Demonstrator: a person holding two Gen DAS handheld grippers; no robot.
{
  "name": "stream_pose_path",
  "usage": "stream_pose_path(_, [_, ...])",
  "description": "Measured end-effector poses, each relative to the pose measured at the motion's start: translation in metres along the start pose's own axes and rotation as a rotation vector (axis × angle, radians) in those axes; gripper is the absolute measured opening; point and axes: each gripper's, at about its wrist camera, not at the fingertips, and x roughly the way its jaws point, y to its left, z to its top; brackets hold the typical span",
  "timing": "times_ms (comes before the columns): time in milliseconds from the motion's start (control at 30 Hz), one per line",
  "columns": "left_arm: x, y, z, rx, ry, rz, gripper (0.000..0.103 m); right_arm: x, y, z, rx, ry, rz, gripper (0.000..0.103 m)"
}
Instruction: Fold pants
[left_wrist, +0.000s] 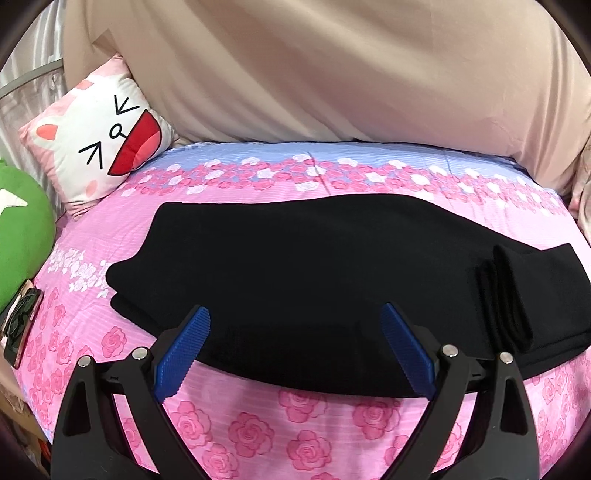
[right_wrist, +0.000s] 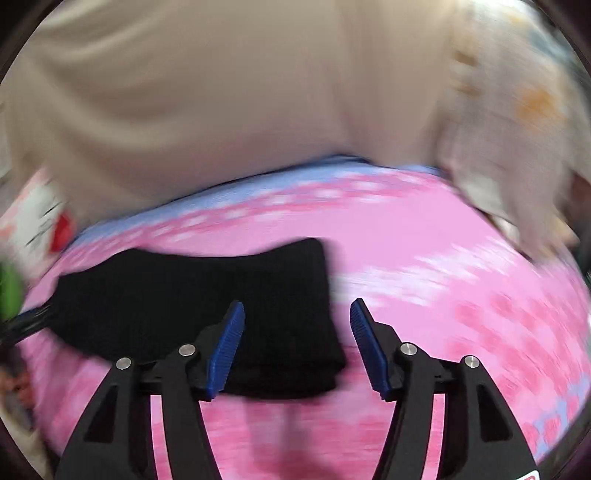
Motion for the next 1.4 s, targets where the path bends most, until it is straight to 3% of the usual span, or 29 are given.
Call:
stream_pose_path(100, [0.0, 0.002, 0.0, -0.024, 0.005, -0.014, 0.092, 0.032, 0.072, -0.007, -0.122, 0.121, 0.209, 0.065])
stream_pose_path(167, [-0.003, 0.007, 0.0, -0.029, 0.001, -0.01, 0.092, 0.055, 0.113, -0.017, -0.188, 0.173, 0.27, 0.065])
stream_pose_path(333, [-0.007, 0.029, 0.0, -0.022, -0.013, 0.018, 0.092, 0.101, 0.164, -0.031, -0.306, 0.234, 0.201, 0.062])
stream_pose_path(367, [-0.007, 0.034, 0.0, -0.027, -0.015, 0.022, 0.092, 0.111, 0.164, -0.033, -0.304, 0.239, 0.18, 0.057])
stream_pose_path(433, [-0.006, 0.047, 0.001, -0.045, -0.015, 0.026, 0.092, 0.118, 0.16, -0.034, -0.293, 0.228, 0.158, 0.021])
stream_pose_path(467, [-0.005, 0.053, 0.001, -0.056, -0.014, 0.027, 0.092, 0.121, 0.156, -0.025, -0.247, 0.234, 0.198, 0.013])
stream_pose_path(533, [-0.003, 0.065, 0.002, -0.08, -0.013, 0.032, 0.092, 0.117, 0.151, -0.011, -0.19, 0.215, 0.223, 0.013])
stream_pose_path(633, [-0.002, 0.082, 0.001, -0.11, -0.014, 0.042, 0.092, 0.101, 0.165, 0.024, -0.174, 0.12, 0.243, 0.013])
stream_pose_path(733, [-0.004, 0.098, -0.001, -0.142, -0.014, 0.051, 0.092, 0.104, 0.184, 0.036, -0.185, 0.102, 0.295, 0.013])
stream_pose_path(800, [-0.004, 0.112, -0.002, -0.171, -0.012, 0.059, 0.092, 0.128, 0.205, 0.024, -0.224, 0.148, 0.298, 0.02])
stream_pose_path(867, [-0.003, 0.136, -0.004, -0.232, 0.004, 0.043, 0.092, 0.165, 0.219, -0.003, -0.268, 0.285, 0.268, 0.025])
stream_pose_path(933, [-0.001, 0.167, -0.008, -0.316, 0.03, 0.004, 0.092, 0.152, 0.216, -0.01, -0.253, 0.206, 0.278, 0.052])
stream_pose_path(1000, [0.005, 0.193, -0.01, -0.382, 0.059, -0.003, 0.092, 0.131, 0.205, -0.009, -0.221, 0.162, 0.291, 0.059])
stream_pose_path(1100, [0.017, 0.223, -0.01, -0.474, 0.089, -0.006, 0.092, 0.111, 0.178, -0.009, -0.155, 0.127, 0.291, 0.059])
stream_pose_path(1167, [0.028, 0.233, -0.008, -0.533, 0.102, -0.07, 0.092, 0.104, 0.158, -0.013, -0.118, 0.119, 0.267, 0.059])
stream_pose_path(1300, [0.062, 0.227, -0.005, -0.607, 0.187, -0.183, 0.092, 0.102, 0.124, -0.026, -0.051, 0.117, 0.227, 0.062])
stream_pose_path(1367, [0.077, 0.225, -0.008, -0.645, 0.236, -0.217, 0.092, 0.106, 0.112, -0.027, -0.033, 0.127, 0.213, 0.062])
stream_pose_path(1400, [0.079, 0.224, -0.008, -0.658, 0.225, -0.21, 0.092, 0.106, 0.109, -0.029, -0.025, 0.129, 0.207, 0.062])
